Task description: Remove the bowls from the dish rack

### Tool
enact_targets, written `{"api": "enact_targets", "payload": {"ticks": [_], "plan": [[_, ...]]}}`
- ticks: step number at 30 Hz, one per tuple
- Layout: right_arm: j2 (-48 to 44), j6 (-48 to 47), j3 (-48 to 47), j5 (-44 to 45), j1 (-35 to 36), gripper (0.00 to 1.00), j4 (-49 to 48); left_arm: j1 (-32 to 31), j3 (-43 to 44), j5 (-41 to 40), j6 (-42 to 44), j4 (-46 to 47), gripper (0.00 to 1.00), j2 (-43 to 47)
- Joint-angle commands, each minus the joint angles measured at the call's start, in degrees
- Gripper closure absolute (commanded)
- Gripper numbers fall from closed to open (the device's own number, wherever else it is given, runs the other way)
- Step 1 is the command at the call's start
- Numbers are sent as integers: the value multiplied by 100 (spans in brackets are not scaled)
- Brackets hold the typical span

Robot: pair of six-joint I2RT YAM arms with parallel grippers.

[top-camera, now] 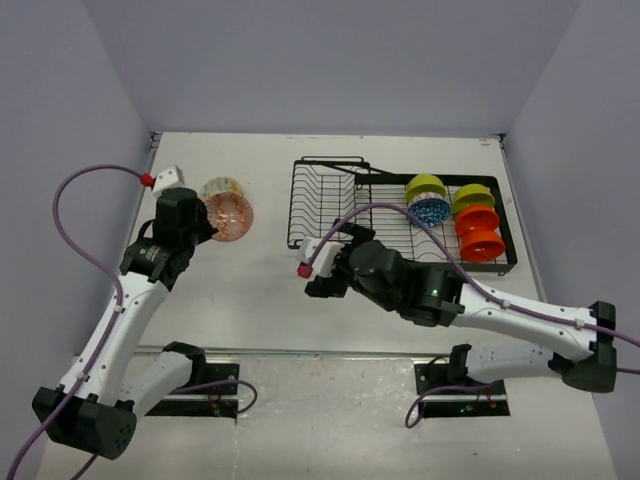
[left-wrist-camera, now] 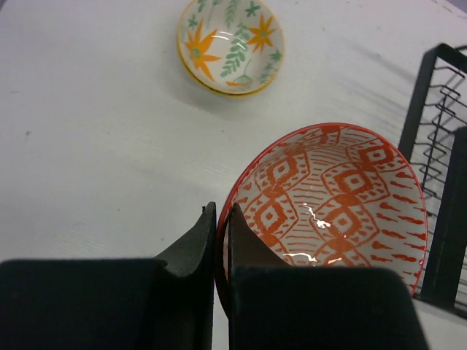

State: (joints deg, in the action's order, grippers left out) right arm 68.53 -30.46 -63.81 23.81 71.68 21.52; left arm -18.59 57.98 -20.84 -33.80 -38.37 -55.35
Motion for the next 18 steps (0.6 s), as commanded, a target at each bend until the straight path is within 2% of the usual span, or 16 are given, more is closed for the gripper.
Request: {"api": "enact_targets", "payload": {"ticks": [1, 3, 4, 7, 18], "plan": [[-752, 1285, 9, 826, -407, 1, -851, 645, -496, 826, -512, 1040, 100, -89], [-1042, 2239, 61, 1019, -733, 1, -842, 646, -655, 915, -671, 1428, 100, -396], [-1383, 2577, 88, 1020, -1117, 1, -807, 646, -717, 967, -767, 1551, 100, -519], [-2095, 3624, 386, 354, -1813, 1, -614, 646, -945, 1020, -899, 2164, 100, -1142], [-3355, 4294, 1256, -9, -1982, 1, -341, 646, -1649, 590, -1137, 3660, 100, -2347]]}}
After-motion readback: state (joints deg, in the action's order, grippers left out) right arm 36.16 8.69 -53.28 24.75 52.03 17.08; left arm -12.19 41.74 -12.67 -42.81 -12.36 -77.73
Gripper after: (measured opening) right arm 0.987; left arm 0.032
